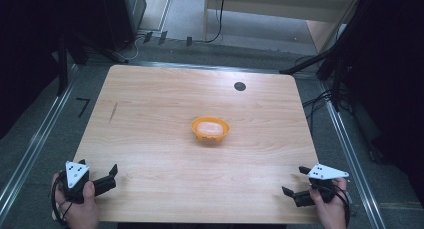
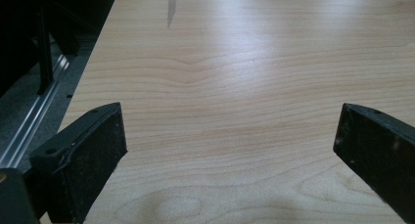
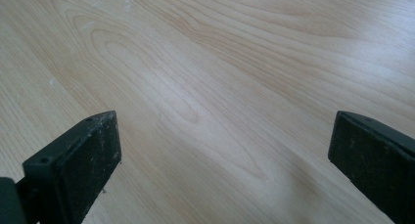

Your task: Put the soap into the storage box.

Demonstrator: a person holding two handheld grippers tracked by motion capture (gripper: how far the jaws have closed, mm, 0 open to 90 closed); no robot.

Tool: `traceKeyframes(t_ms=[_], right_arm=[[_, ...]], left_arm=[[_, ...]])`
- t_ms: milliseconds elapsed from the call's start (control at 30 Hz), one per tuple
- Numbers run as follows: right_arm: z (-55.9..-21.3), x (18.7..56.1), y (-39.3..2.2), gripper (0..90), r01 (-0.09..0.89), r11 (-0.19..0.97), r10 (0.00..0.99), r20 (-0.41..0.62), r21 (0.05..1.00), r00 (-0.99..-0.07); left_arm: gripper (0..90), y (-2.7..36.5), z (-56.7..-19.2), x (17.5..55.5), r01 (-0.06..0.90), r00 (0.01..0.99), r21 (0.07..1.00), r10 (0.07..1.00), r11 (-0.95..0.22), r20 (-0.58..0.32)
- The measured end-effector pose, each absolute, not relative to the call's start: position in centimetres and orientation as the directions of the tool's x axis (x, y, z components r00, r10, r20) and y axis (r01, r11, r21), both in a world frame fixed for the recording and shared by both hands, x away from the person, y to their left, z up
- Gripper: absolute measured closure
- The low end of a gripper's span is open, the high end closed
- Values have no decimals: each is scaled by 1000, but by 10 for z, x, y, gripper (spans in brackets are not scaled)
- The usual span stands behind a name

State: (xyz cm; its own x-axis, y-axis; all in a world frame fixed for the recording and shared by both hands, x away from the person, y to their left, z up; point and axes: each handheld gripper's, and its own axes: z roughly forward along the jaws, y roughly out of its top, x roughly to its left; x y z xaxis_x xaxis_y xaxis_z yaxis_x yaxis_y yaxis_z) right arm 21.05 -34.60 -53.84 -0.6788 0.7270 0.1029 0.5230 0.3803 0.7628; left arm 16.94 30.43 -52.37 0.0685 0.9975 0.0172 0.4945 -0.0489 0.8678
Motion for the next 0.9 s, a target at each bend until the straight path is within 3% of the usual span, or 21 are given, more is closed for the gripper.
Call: traceKeyframes(t_ms=[900], right_arm=[[-553, 175, -396, 0, 544, 252, 792, 152, 801, -591]], left_arm=[[0, 304, -524, 169, 494, 66, 868, 998, -53, 23]])
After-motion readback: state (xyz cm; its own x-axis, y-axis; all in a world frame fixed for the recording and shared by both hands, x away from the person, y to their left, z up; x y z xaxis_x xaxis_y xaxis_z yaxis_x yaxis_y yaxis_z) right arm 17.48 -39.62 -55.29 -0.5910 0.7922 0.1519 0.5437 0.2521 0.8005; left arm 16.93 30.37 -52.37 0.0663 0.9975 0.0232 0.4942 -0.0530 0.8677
